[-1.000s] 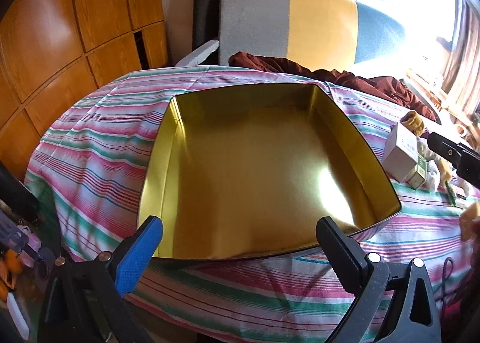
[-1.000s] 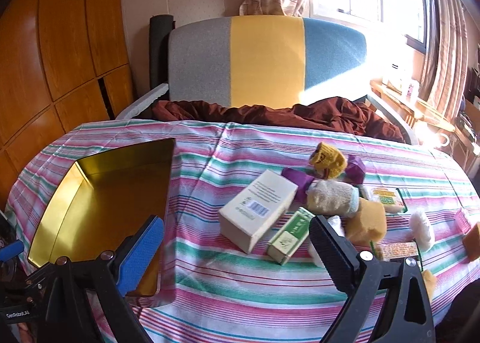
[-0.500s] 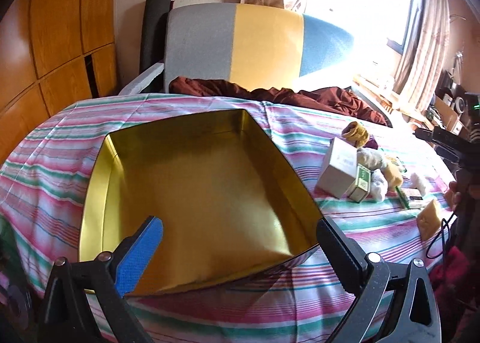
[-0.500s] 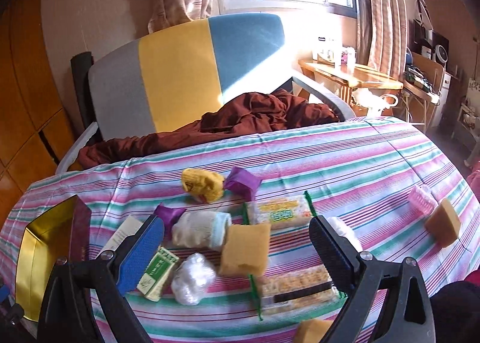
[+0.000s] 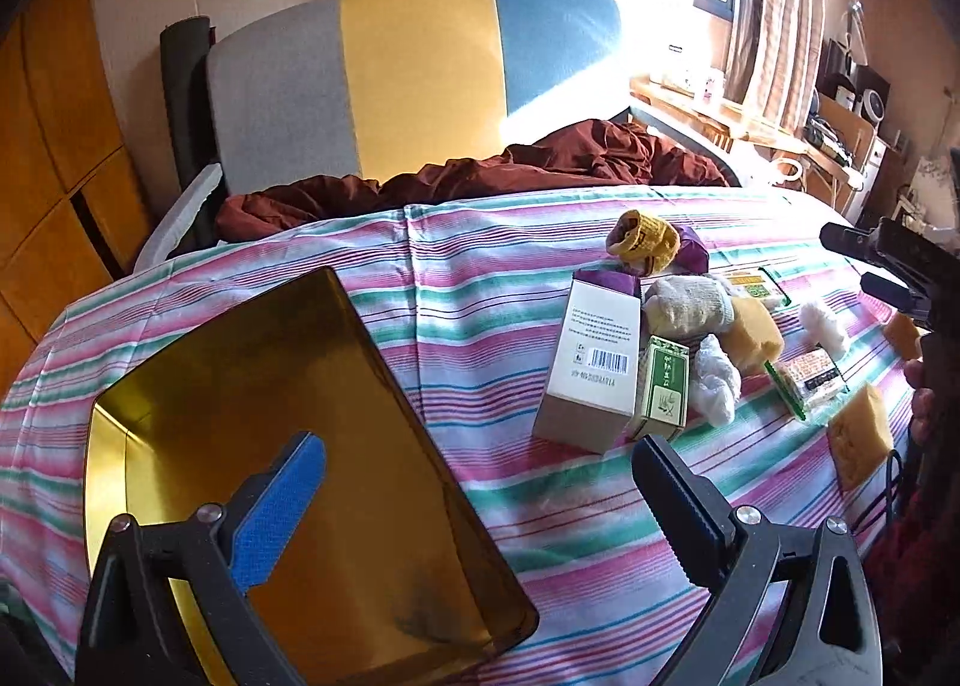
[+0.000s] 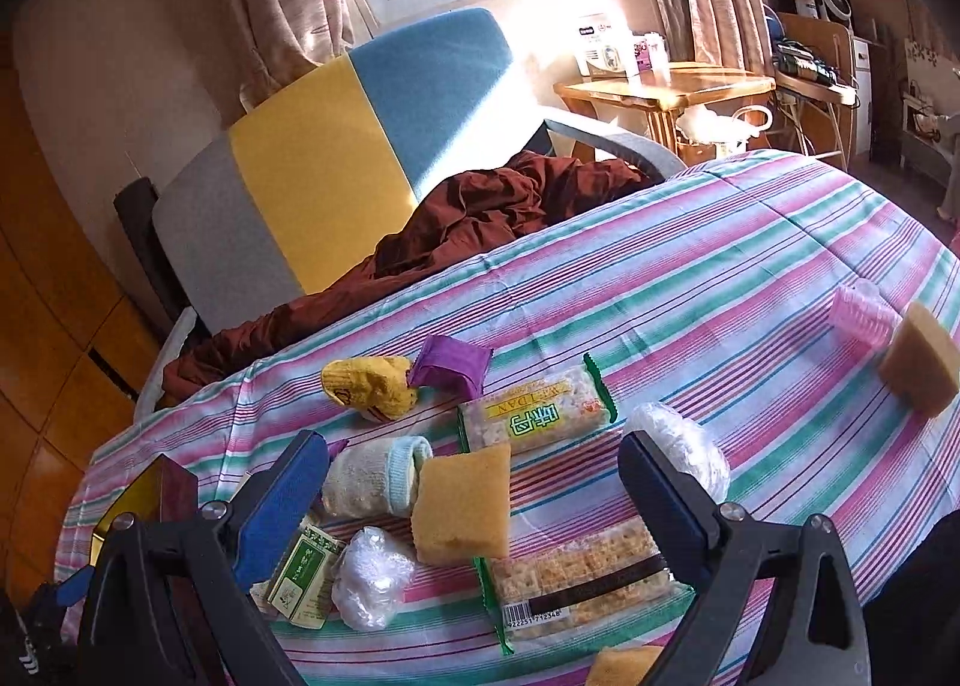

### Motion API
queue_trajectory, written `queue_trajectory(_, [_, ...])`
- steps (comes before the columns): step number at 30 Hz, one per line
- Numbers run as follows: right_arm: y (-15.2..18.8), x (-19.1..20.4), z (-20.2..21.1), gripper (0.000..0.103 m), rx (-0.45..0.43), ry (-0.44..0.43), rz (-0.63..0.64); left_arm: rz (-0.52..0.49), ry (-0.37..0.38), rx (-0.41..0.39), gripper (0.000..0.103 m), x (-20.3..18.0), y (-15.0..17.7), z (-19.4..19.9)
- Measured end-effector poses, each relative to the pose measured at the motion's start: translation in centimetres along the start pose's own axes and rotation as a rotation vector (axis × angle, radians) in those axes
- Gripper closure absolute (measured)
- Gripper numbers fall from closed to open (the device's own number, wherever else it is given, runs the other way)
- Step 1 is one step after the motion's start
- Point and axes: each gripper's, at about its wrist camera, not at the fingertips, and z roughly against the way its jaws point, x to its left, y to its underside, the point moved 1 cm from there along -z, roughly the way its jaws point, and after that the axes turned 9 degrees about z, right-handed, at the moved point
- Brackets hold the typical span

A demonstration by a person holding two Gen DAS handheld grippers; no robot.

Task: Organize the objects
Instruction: 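Grasp the white barcode box with the left tool while the right tool approaches the yellow sponge, then grasp the yellow sponge with the right tool while the left tool lifts the white box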

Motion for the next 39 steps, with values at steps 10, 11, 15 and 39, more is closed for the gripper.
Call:
queue_trajectory(10, [0.0,-1.0,-0.6,0.004,0.026,-0.013,-0.049,-0.112,0.039,0.093,0.001,-4.5,-2.7,-6.1])
queue_trajectory(11, [0.0,-1.1,-0.6,0.004,0.028,-0.014,-0.054,-0.118,0.043,0.1,0.001,-4.8,-2.9,-6.7])
queue_trajectory(15, [-0.1,-1.4,-0.8,0.004,0.031,-0.016,-0.067,-0.146,0.059,0.135,0.008,-5.9,-3.5,-8.8])
queue_trajectory(39, [0.9,-3.5,-2.8,0.004,0.209,-0.048,-0.132,0.025,0.176,0.074,0.053,-3.4,-0.8,-3.7])
